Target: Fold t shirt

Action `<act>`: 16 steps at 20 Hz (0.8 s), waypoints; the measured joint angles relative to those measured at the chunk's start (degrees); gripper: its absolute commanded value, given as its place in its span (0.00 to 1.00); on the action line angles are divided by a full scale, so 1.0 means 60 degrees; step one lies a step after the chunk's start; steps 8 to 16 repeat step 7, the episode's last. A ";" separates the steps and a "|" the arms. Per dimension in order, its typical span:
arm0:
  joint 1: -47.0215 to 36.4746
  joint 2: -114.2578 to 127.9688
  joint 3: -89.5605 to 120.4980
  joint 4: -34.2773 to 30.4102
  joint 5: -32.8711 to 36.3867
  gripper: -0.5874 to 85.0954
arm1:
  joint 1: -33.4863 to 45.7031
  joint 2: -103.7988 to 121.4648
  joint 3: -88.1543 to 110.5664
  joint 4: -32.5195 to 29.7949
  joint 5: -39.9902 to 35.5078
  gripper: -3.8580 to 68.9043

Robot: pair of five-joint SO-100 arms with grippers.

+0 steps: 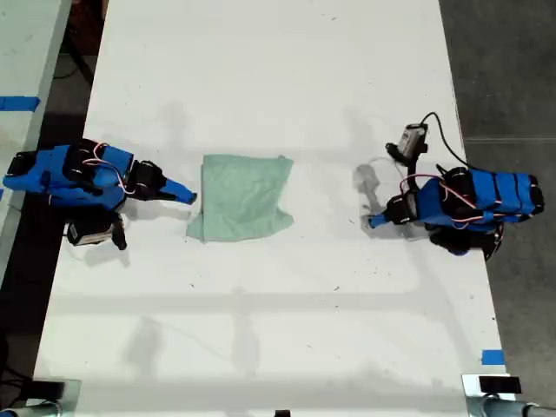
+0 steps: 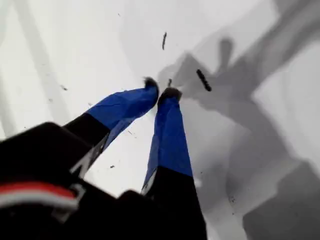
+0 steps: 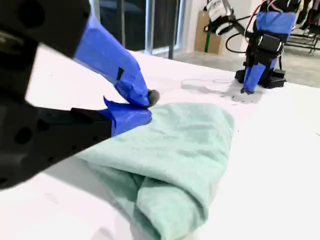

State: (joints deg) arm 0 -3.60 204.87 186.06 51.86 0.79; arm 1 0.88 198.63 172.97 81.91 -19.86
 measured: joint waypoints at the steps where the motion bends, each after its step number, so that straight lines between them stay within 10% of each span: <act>1: -0.0190 -0.0029 0.0029 0.0615 0.0190 0.01 | -0.0059 0.0146 0.0117 0.0015 -0.0425 0.20; 5: 0.0249 -0.0044 0.0029 0.1040 0.2827 0.01 | -0.0132 0.0264 0.0146 -0.0103 -0.2256 0.20; 16: 0.0659 -0.0044 0.0029 0.1040 0.3062 0.01 | -0.0645 0.0264 0.0146 -0.0132 -0.3677 0.20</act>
